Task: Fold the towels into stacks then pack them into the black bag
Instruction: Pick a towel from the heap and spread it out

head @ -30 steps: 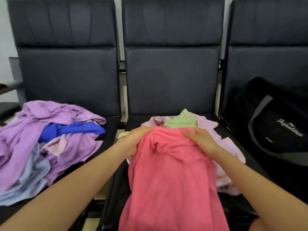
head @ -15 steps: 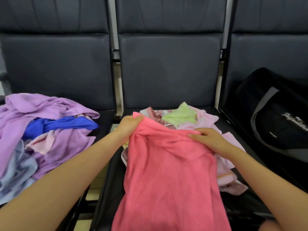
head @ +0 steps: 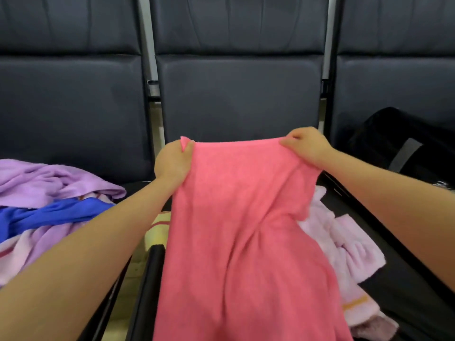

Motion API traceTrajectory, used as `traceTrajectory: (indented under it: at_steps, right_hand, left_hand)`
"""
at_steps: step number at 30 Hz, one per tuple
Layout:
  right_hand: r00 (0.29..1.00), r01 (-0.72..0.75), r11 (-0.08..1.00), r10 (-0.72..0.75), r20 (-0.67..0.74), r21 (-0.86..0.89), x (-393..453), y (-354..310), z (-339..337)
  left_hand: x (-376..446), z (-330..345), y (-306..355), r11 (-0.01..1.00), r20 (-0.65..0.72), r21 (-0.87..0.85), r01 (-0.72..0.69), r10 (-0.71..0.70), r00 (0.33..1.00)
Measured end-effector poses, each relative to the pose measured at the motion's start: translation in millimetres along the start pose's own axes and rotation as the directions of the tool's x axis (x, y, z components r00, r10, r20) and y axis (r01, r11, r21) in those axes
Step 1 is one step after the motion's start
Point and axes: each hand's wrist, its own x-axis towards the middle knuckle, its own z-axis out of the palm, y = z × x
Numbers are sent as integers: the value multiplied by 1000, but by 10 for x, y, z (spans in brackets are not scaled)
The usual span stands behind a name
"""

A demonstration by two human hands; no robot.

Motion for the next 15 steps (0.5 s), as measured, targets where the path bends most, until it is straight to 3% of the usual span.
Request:
traceTrajectory:
  at_steps: [3,6,8,12,15]
  right_hand:
    - [998,38,989,-45,-52,-142,402,-57,183]
    - [993,-24,970,-5,-122,-242,557,-54,536]
    - [993,-33,953,-1,-114,-301,527,2,788]
    - [984,-2,934,66,168,-358,299,52,989]
    - [990,64,895,-2,140,-441,64,-86,804]
  left_hand:
    - [270,179,-134,999,-56,44,7,-4,998]
    - [410,382,-351,990,-74,118,74,-65,995]
    - [418,503,-539,971,14,190,143,-149,989]
    - [235,584,-903,947,284,226,228,-288,914]
    - [17,432,-931,941,294,175,291,-332,896]
